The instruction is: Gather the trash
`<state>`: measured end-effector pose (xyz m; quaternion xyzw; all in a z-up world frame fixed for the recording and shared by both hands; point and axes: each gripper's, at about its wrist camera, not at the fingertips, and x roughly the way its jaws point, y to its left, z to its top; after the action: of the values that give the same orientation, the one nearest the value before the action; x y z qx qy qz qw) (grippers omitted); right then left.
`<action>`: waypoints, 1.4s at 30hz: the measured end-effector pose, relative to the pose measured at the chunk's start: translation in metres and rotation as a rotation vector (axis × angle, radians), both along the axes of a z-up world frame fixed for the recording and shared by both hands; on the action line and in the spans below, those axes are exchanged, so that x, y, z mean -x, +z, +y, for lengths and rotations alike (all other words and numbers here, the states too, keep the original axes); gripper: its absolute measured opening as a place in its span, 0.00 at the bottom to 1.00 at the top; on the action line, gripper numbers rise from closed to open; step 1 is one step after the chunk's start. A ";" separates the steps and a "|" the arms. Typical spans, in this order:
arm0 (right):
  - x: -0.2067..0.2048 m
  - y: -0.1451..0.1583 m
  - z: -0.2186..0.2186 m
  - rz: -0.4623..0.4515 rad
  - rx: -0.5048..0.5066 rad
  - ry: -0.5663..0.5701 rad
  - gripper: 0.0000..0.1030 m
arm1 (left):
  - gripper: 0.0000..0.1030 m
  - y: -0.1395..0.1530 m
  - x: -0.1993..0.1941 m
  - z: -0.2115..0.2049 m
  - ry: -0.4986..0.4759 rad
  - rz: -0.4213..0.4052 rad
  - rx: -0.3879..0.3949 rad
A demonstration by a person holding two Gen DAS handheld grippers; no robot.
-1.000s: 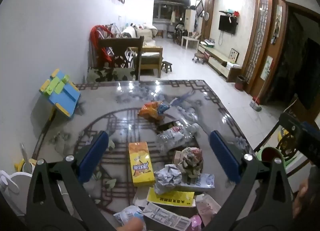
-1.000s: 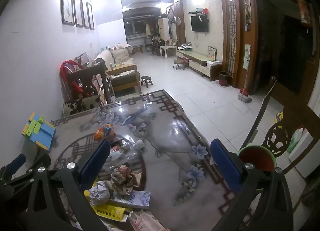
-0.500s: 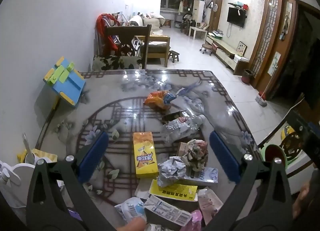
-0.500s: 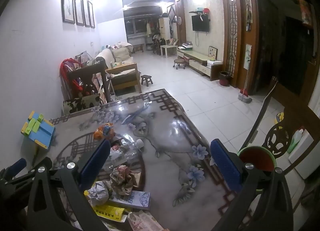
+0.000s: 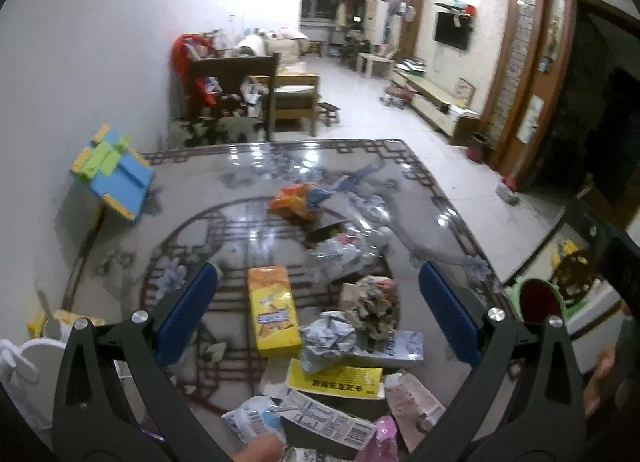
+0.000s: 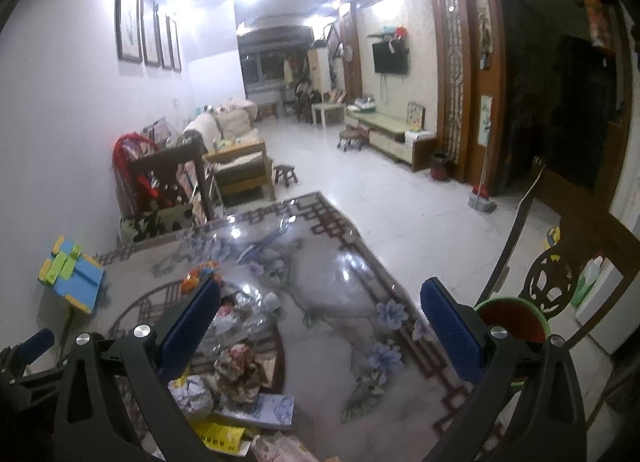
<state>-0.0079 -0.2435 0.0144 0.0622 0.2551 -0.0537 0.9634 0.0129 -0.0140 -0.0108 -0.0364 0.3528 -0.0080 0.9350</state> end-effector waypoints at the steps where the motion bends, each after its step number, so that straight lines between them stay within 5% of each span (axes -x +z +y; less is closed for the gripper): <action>1: 0.003 0.001 0.000 -0.023 0.010 0.001 0.94 | 0.96 0.000 0.000 0.000 -0.013 0.003 0.011; 8: 0.015 0.006 0.006 -0.108 0.066 0.050 0.94 | 0.96 0.001 0.003 -0.001 -0.007 -0.021 0.022; 18: 0.012 0.012 0.008 -0.057 0.019 0.083 0.94 | 0.96 0.004 0.009 0.012 0.083 -0.073 0.019; 22: 0.009 0.012 0.007 -0.033 0.002 0.088 0.94 | 0.96 0.007 0.014 0.018 0.080 -0.109 0.099; 42: 0.014 0.011 0.013 -0.048 -0.007 0.129 0.94 | 0.96 0.005 0.011 0.009 0.019 -0.057 0.079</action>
<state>-0.0220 -0.2307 0.0249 0.0506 0.2357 0.0107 0.9704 0.0023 -0.0052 -0.0056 -0.0764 0.3248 -0.0139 0.9426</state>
